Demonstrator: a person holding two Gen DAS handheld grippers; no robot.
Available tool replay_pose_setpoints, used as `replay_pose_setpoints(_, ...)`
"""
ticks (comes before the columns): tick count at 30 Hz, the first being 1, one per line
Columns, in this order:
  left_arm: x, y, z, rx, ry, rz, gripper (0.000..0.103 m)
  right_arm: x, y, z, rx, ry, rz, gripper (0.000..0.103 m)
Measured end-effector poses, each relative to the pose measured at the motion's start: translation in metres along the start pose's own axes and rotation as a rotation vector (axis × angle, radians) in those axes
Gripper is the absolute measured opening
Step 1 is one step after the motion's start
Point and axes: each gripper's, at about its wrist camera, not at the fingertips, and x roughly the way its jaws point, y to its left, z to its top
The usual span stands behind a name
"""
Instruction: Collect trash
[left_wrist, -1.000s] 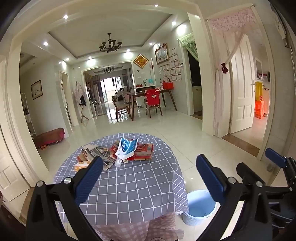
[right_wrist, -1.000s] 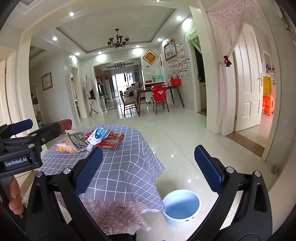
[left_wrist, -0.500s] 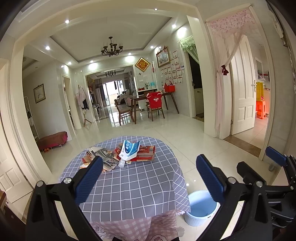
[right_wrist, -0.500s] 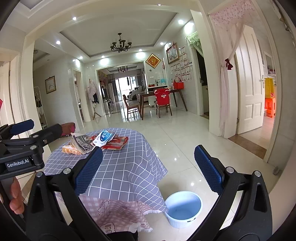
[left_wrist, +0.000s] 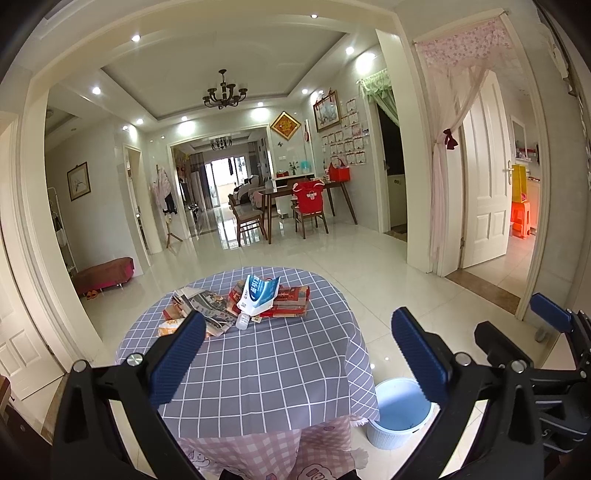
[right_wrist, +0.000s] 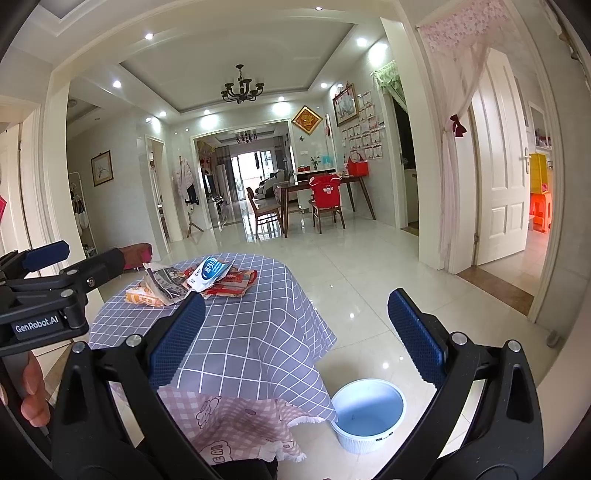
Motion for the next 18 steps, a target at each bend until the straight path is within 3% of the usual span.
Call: replay_pose_setpoints(18, 0.0013, -0.0019, -0.0052, 0.002, 0.003, -0.004, 0.099, -0.0002, 0.0005, 0.0013, 0.001, 0.001, 0.002, 0.097)
